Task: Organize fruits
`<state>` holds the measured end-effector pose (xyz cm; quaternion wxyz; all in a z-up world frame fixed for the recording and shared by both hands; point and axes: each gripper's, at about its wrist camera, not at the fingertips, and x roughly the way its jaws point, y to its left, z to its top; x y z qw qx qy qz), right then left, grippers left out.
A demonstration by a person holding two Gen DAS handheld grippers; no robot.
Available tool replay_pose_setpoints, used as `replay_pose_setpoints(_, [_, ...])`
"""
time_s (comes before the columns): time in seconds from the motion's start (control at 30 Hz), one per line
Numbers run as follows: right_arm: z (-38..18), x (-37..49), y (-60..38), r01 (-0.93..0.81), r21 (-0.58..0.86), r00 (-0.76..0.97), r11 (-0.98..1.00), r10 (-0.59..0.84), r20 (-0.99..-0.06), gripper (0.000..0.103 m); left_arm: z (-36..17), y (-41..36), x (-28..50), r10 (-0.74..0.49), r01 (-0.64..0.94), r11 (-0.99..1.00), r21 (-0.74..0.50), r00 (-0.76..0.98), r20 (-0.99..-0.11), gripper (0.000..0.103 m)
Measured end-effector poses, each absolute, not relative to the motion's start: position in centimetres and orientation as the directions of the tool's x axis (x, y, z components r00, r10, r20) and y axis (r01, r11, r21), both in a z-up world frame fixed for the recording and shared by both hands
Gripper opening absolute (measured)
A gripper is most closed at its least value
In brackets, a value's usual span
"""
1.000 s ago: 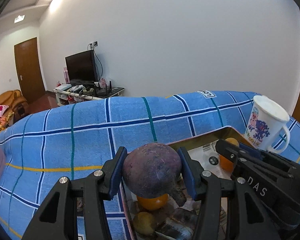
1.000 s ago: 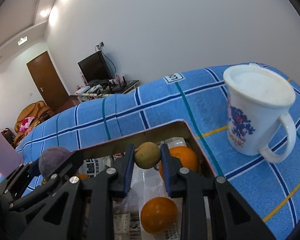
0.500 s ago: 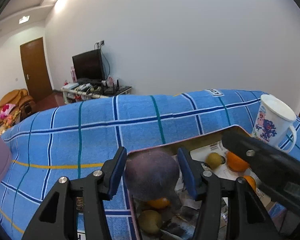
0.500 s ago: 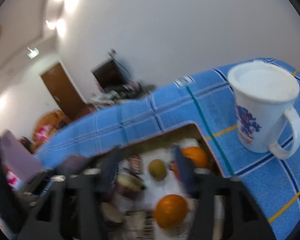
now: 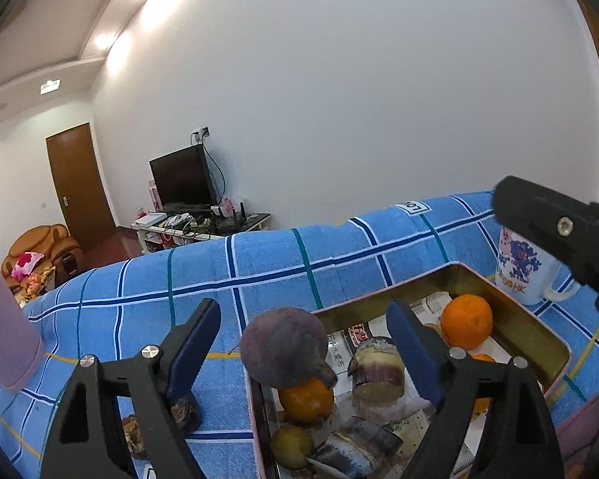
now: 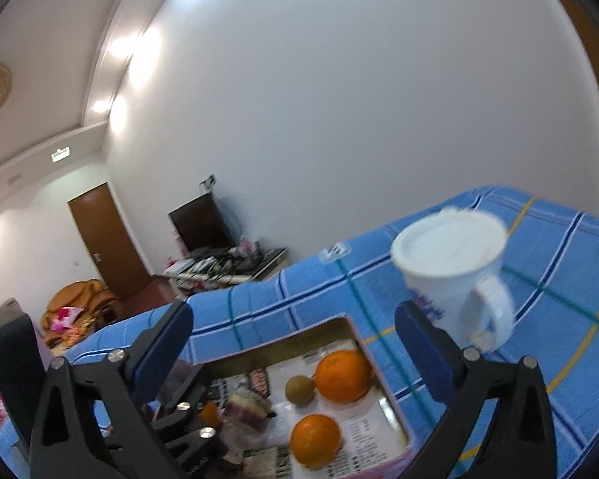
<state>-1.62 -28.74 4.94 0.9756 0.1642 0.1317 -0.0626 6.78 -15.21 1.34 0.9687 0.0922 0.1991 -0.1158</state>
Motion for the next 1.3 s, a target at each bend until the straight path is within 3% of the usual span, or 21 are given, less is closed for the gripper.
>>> replay_pose_setpoints(0.37, [5.9,-5.2,-25.5,0.345,0.031,0.936,0.938,-0.341,-0.085,0.103,1.4,-15.2,5.8,-0.166,0.232,0.963,0.136,0.911,-0.377,0.086])
replay_pose_setpoints(1.3, [5.7,-10.3,-24.6,0.304,0.062,0.95,0.951,-0.297,-0.1,0.103,1.2,-12.0,-0.5,-0.195,0.233,0.97,0.066,0.911,-0.363,0.086])
